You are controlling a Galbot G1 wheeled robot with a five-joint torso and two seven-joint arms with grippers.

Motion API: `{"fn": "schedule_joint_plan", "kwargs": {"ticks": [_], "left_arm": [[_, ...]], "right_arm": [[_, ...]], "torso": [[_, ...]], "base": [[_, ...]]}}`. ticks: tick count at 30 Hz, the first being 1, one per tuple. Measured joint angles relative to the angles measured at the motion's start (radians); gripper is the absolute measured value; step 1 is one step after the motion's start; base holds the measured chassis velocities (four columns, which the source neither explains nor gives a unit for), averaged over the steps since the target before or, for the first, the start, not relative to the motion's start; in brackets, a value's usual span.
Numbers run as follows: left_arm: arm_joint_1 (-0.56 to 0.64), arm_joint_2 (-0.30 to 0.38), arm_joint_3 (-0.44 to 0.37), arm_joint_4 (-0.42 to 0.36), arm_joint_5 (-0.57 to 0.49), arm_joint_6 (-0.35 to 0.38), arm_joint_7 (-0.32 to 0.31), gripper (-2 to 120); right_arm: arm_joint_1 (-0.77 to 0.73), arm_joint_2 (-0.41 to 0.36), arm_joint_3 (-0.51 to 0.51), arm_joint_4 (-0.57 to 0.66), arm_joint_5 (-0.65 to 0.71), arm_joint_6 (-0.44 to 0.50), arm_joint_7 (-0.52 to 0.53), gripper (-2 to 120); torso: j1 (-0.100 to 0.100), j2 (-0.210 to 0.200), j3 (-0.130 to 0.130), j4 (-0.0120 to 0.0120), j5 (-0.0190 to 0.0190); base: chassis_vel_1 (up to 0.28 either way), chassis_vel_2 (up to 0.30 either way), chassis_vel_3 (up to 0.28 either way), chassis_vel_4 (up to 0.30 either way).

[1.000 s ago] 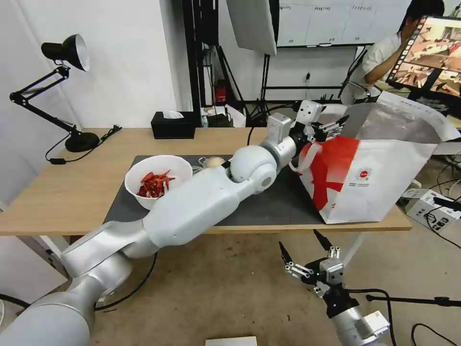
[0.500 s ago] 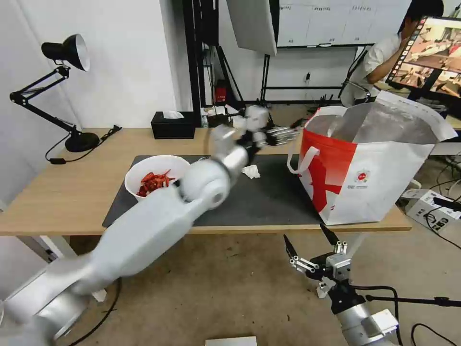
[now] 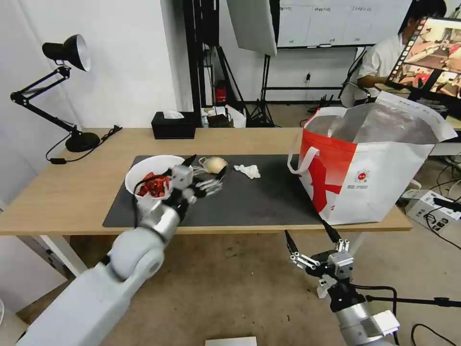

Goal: Pick up the trash from the table and place it into the takeout bag.

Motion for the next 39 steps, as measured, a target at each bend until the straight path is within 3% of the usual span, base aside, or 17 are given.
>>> {"fn": "schedule_joint_plan", "kwargs": {"ticks": [2,3,9,16,26,39], "left_arm": [[0.116,-0.021,-0.090,-0.004,0.084,-0.042,0.018,100],[0.116,-0.021,-0.090,-0.004,0.084,-0.042,0.018,100],[0.365,-0.064,-0.264,-0.015,0.157,-0.142,0.103,100],[0.484,-0.105,-0.362,0.043,0.192,-0.242,0.118,100],[0.524,-0.138,-0.383,0.140,0.189,-0.332,0.119,100],[0.516,-0.163,-0.376,0.145,0.187,-0.332,0.134,100]], "right_arm": [[0.000,0.012,0.000,-0.005,0.001,0.008,0.002,100],[0.000,0.012,0.000,-0.005,0.001,0.008,0.002,100],[-0.001,0.054,0.003,-0.040,0.015,0.030,-0.001,100],[-0.003,0.070,0.001,-0.100,0.009,0.043,-0.024,100],[-0.004,0.084,-0.005,-0.150,-0.006,0.064,-0.064,100],[-0.014,0.066,0.011,-0.135,-0.006,0.064,-0.065,100]], "torso": [[0.000,0.000,0.000,0.0001,-0.0002],[0.000,0.000,0.000,0.0001,-0.0002],[0.000,0.000,0.000,0.0003,0.0001],[0.000,0.000,0.000,0.0002,0.0000],[0.000,0.000,0.000,0.0002,0.0000],[0.000,0.000,0.000,0.0002,0.0001]], "base": [[0.000,0.000,0.000,0.000],[0.000,0.000,0.000,0.000],[0.000,0.000,0.000,0.000],[0.000,0.000,0.000,0.000],[0.000,0.000,0.000,0.000],[0.000,0.000,0.000,0.000]]}}
